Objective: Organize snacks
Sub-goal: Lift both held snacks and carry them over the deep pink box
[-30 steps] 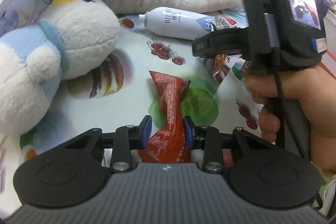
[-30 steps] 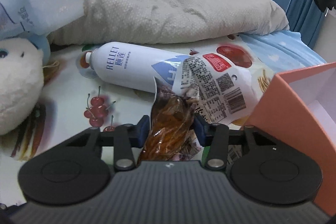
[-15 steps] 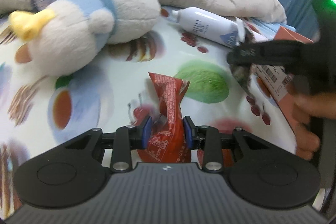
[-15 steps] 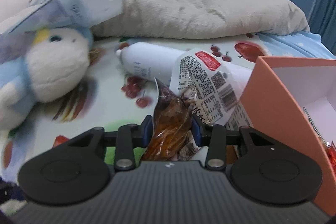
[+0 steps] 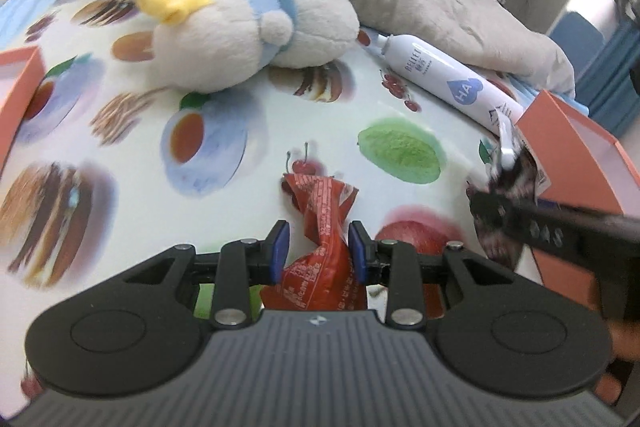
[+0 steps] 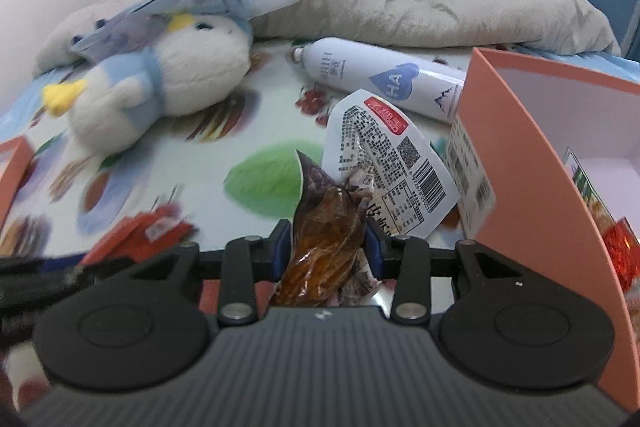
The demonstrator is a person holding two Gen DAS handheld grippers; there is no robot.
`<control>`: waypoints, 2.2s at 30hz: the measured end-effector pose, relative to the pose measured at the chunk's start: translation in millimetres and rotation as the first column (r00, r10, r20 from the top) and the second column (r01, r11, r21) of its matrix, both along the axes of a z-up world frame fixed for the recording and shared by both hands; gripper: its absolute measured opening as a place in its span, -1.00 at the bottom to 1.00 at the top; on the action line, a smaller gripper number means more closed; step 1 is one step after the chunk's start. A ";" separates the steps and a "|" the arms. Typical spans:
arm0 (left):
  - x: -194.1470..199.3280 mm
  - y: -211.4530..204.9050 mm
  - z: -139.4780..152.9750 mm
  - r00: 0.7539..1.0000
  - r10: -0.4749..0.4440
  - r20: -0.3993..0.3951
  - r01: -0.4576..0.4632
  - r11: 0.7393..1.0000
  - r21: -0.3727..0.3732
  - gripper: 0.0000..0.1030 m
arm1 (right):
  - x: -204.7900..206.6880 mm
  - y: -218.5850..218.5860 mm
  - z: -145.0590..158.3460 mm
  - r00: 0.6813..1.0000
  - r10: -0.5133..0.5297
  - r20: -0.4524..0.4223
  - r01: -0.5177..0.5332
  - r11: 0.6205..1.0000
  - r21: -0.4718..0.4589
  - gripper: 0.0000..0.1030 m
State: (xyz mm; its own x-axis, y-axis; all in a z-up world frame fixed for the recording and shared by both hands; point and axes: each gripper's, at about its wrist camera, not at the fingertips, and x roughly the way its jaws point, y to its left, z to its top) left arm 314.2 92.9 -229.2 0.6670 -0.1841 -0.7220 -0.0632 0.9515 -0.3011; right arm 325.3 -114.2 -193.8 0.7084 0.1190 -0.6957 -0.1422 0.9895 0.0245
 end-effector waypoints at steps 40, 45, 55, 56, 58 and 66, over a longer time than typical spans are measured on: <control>-94.4 -28.4 80.7 0.997 0.044 0.068 -0.041 0.998 -0.040 -0.45 | -121.3 -45.1 62.9 0.987 0.147 0.067 -0.153 0.984 0.095 -0.20; -90.9 -30.8 107.9 0.993 0.036 0.113 -0.032 0.999 -0.035 -0.45 | -122.1 -55.9 86.9 0.984 0.139 0.110 -0.152 0.982 0.110 -0.20; -72.6 -66.9 155.1 0.981 -0.028 0.190 0.033 0.999 -0.024 -0.45 | -117.7 -93.1 119.1 0.982 0.081 0.170 -0.104 0.986 0.132 -0.20; -70.7 -71.4 157.9 0.980 -0.037 0.194 0.043 0.999 -0.025 -0.45 | -116.8 -98.3 120.6 0.982 0.072 0.172 -0.096 0.986 0.133 -0.20; -67.4 -81.2 163.3 0.978 -0.053 0.202 0.060 0.998 -0.027 -0.45 | -115.1 -108.8 124.7 0.982 0.055 0.179 -0.080 0.988 0.133 -0.20; -54.6 -119.6 185.6 0.965 -0.111 0.239 0.121 0.992 -0.027 -0.45 | -109.7 -141.4 145.2 0.974 0.017 0.224 -0.044 0.992 0.118 -0.20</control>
